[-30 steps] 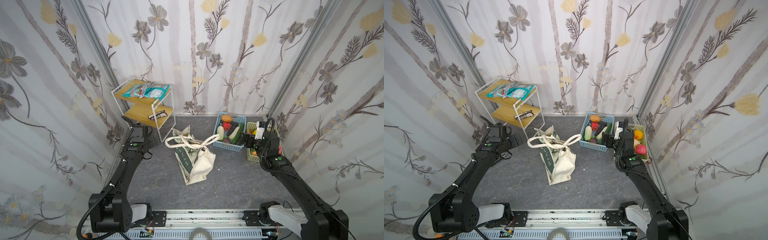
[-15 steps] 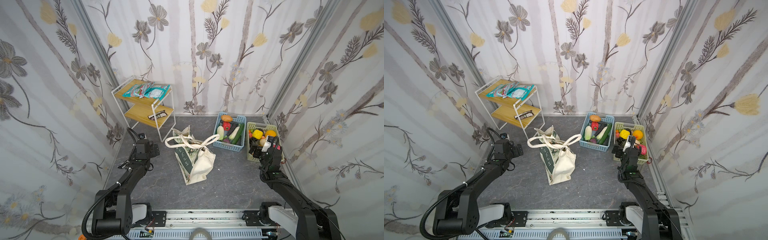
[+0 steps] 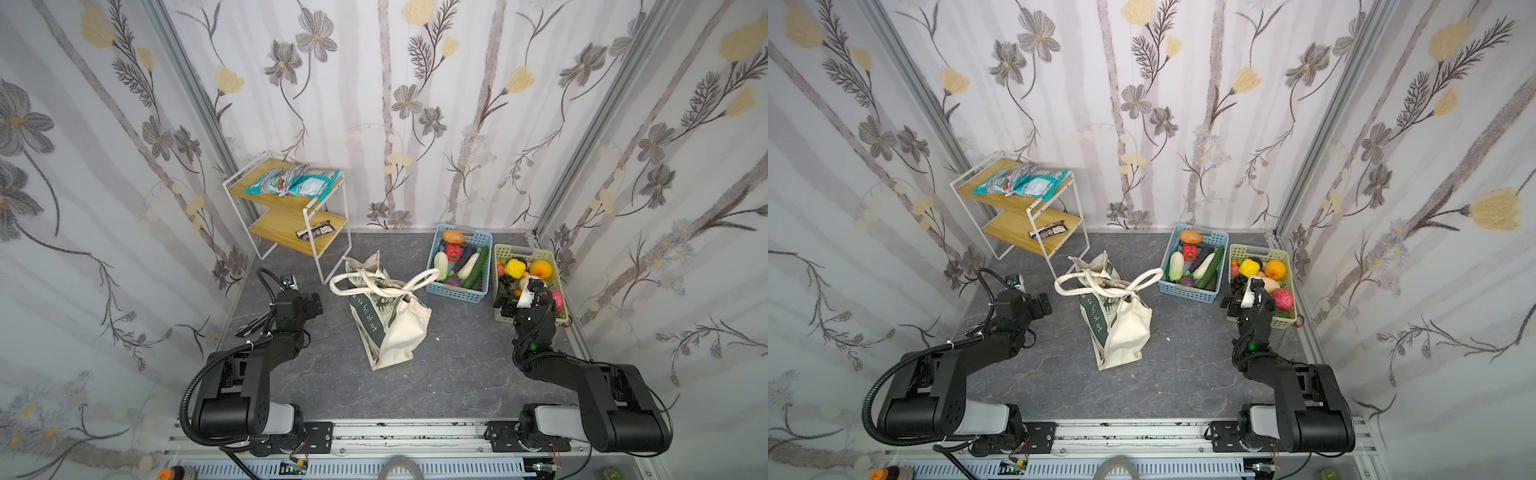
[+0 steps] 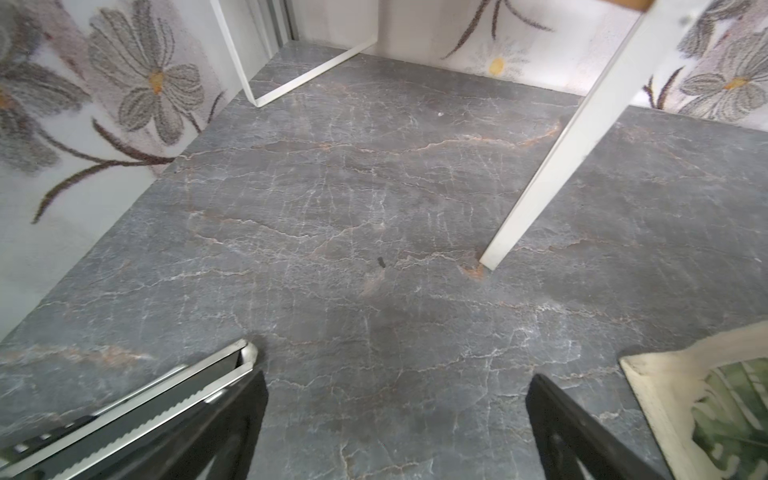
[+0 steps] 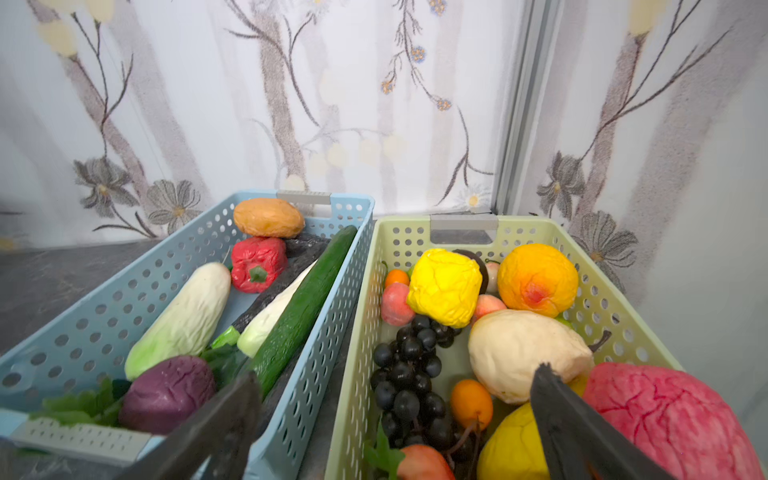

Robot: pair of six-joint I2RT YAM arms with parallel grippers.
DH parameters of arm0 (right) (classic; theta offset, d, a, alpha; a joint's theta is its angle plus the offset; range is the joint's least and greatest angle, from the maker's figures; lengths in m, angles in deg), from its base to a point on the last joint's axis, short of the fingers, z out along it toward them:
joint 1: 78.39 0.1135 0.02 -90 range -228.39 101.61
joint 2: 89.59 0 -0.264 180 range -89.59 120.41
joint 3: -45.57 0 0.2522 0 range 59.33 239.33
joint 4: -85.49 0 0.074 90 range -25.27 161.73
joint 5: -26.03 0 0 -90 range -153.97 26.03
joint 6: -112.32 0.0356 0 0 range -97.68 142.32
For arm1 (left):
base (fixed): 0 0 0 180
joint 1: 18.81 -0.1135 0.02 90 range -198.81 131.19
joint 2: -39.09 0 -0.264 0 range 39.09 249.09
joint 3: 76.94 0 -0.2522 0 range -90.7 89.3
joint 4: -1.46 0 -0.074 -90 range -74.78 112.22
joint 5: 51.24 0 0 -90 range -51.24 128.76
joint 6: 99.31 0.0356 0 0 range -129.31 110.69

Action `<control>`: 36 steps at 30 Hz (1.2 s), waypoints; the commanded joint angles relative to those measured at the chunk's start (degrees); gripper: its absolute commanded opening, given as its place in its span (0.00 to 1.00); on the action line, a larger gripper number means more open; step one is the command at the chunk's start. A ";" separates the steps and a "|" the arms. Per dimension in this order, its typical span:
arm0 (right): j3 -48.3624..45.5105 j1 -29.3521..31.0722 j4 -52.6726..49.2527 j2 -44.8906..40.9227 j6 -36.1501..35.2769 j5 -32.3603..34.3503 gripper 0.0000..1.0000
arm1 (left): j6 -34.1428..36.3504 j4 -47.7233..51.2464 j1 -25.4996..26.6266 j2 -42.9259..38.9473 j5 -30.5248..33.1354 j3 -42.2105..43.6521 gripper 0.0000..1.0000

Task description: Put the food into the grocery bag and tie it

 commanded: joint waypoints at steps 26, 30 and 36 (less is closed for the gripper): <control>-0.40 0.10 9.76 0.57 -1.86 -1.56 1.00 | 2.42 -20.84 1.09 8.72 0.70 3.55 1.00; -0.41 0.12 9.78 0.57 -1.86 -1.56 1.00 | 2.50 -20.77 1.08 8.72 0.71 3.56 1.00; -0.58 0.41 10.00 0.59 -2.38 -1.44 1.00 | 2.51 -20.72 1.09 8.73 0.84 3.56 1.00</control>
